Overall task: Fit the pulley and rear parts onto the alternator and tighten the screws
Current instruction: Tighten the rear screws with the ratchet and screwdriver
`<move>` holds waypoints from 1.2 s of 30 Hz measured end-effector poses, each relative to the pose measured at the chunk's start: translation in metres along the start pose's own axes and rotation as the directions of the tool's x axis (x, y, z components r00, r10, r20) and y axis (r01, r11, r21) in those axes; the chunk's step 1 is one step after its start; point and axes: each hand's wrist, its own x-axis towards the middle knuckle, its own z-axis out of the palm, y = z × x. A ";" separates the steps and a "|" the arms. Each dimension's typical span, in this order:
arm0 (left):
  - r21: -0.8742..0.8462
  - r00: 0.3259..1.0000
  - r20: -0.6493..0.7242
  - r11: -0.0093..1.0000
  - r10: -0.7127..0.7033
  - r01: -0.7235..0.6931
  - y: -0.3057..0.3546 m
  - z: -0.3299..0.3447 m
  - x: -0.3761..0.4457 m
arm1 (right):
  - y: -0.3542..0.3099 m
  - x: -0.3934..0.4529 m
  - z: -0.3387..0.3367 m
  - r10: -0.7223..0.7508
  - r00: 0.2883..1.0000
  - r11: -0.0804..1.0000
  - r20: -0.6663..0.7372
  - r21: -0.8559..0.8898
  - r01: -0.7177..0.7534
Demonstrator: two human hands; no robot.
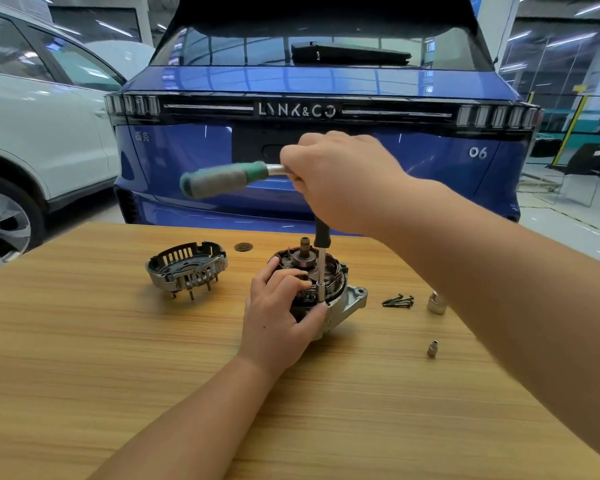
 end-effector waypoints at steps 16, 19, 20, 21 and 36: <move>0.024 1.000 0.025 1.000 0.012 -0.012 -0.003 -0.003 0.001 | 0.001 -0.023 0.057 0.391 0.875 -0.619 0.285 0.785 0.021; 0.038 1.000 0.030 0.999 0.008 -0.009 -0.003 -0.003 0.001 | 0.002 -0.023 0.056 0.511 0.851 -0.342 0.121 0.937 0.072; 0.036 0.999 0.031 0.999 0.008 -0.009 -0.004 -0.003 0.001 | 0.000 -0.024 0.056 0.542 0.839 -0.220 0.055 0.972 0.078; 0.032 0.999 0.032 0.999 0.009 -0.010 -0.004 -0.003 0.001 | -0.004 -0.025 0.055 0.573 0.819 -0.086 -0.023 0.992 0.088; -0.005 1.000 0.009 1.000 -0.012 0.012 0.000 -0.001 -0.001 | -0.015 -0.001 0.006 0.180 0.976 0.983 -0.120 -0.027 -0.184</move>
